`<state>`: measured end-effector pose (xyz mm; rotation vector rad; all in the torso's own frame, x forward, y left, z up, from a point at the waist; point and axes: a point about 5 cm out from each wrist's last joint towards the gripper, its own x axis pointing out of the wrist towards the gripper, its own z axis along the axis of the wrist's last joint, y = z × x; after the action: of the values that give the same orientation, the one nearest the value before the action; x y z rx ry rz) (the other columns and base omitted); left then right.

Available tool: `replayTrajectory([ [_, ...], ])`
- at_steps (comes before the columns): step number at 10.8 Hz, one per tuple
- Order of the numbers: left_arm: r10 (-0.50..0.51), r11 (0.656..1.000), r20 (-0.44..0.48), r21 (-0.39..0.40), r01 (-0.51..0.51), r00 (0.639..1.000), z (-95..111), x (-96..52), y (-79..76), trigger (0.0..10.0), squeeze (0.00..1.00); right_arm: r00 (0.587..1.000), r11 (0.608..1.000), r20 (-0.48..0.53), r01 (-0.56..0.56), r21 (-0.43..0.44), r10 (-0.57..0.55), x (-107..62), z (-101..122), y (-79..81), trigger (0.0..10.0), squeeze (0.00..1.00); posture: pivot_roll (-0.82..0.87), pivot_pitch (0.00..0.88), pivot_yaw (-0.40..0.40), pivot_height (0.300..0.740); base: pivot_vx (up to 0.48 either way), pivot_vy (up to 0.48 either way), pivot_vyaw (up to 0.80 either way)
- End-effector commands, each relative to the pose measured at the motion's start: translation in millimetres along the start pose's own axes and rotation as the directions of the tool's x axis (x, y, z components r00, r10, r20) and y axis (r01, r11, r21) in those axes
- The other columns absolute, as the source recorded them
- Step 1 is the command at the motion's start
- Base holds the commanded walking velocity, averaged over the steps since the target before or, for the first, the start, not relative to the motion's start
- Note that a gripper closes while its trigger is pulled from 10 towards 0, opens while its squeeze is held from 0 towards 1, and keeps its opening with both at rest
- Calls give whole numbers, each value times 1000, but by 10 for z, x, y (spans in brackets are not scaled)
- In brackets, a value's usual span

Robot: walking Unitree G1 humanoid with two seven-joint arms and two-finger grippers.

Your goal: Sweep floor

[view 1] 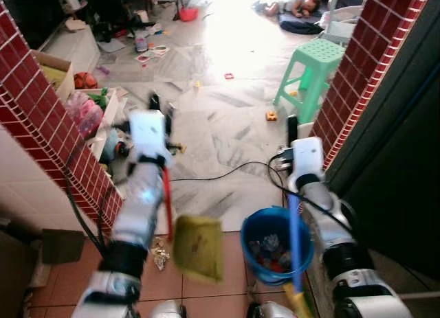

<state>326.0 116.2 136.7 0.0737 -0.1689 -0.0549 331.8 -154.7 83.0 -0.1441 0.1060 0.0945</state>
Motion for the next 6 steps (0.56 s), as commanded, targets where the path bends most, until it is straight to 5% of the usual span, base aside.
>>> replayTrajectory([
  [1, -1, 1000, -15, 17, 1, 1000, -31, -14, -14, 10000, 0, 1000, 1000, -6, -18, 25, 18, 8, 3, 38, 10000, 0, -25, 0, 17, 740, 0, 0, 0],
  [6, -48, 997, -122, -63, 41, 991, -154, -178, -113, 10000, 0, 983, 983, -53, -174, 59, 177, -25, -42, 159, 10000, 0, -24, 0, 25, 740, 0, 0, 0],
])
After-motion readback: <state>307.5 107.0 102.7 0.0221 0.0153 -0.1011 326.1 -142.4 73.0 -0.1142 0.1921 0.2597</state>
